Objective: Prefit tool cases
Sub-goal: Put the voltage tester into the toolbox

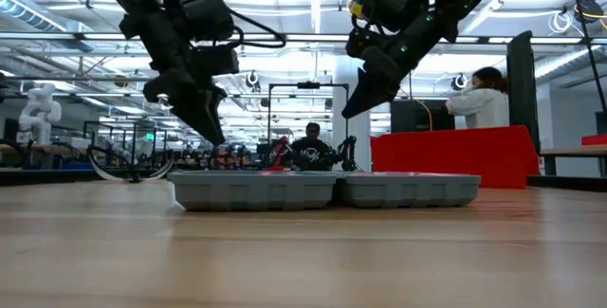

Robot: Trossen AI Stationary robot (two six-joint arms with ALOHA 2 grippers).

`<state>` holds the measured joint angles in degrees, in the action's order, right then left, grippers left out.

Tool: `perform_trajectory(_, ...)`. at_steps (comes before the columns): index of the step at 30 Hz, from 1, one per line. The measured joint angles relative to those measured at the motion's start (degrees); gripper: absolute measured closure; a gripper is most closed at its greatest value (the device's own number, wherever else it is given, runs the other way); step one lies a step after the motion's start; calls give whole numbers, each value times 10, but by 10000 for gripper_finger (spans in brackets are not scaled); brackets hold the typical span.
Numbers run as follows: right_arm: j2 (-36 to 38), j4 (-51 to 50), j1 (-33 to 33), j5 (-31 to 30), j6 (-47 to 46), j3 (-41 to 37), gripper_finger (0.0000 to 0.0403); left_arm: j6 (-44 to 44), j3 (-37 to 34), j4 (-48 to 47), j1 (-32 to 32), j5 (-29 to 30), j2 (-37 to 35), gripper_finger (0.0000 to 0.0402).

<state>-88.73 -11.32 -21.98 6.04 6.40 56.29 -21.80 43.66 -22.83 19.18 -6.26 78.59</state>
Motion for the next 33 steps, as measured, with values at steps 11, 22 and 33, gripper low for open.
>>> perform_trajectory(11,0,0,4,0,-30,0,268,18,-21,4,3,-27,47,331)
perform_trajectory(22,0,1,35,0,-28,0,268,25,-24,58,16,-23,159,331)
perform_trajectory(33,0,0,53,0,-28,0,268,42,-16,11,5,-45,106,382)
